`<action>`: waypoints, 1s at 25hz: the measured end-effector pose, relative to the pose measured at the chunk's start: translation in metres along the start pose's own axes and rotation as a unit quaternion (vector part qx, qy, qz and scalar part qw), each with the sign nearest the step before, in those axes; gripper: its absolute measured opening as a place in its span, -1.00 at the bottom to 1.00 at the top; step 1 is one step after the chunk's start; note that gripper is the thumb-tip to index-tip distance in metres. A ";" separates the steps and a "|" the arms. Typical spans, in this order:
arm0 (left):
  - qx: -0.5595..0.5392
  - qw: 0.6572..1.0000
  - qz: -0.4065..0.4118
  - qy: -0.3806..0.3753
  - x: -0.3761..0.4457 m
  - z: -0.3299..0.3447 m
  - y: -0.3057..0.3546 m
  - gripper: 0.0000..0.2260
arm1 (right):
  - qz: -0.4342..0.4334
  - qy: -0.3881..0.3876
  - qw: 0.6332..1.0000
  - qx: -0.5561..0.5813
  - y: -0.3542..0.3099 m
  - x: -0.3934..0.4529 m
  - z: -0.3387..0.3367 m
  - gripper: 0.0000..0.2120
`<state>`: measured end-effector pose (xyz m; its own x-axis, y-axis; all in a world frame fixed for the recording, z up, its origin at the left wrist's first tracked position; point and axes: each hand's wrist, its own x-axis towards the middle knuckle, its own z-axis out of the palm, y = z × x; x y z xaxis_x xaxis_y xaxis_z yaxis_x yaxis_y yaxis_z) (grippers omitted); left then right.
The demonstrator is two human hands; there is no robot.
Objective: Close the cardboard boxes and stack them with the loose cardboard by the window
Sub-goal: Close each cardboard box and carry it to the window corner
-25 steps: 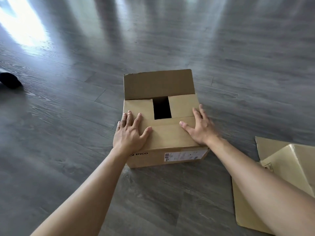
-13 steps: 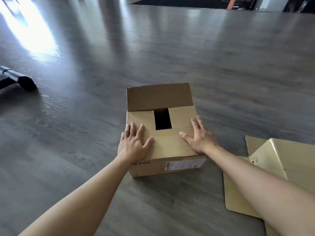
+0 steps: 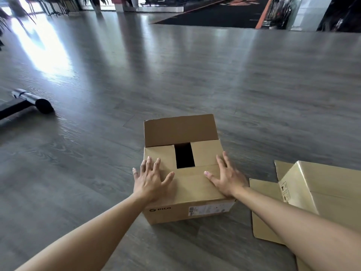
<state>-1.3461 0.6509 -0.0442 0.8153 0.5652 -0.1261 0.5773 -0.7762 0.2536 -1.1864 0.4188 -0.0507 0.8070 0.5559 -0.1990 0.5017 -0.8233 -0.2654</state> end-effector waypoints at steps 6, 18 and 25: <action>-0.119 0.987 -0.096 0.040 0.055 -0.033 -0.008 -0.17 | -0.020 0.031 0.999 -0.007 0.004 -0.001 0.005 -0.08; -0.427 0.891 -0.094 0.122 0.114 -0.043 0.005 -0.13 | -0.022 0.024 0.999 0.008 0.006 -0.001 0.009 -0.10; -0.349 0.911 -0.035 0.216 0.085 -0.066 0.007 -0.26 | -0.031 0.112 0.993 -0.002 -0.001 -0.009 0.006 -0.11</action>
<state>-1.2755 0.7120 0.0102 0.5976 0.7800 0.1857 0.3348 -0.4532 0.8261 -1.1958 0.4150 -0.0540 0.8229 0.5672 0.0327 0.5542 -0.7886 -0.2663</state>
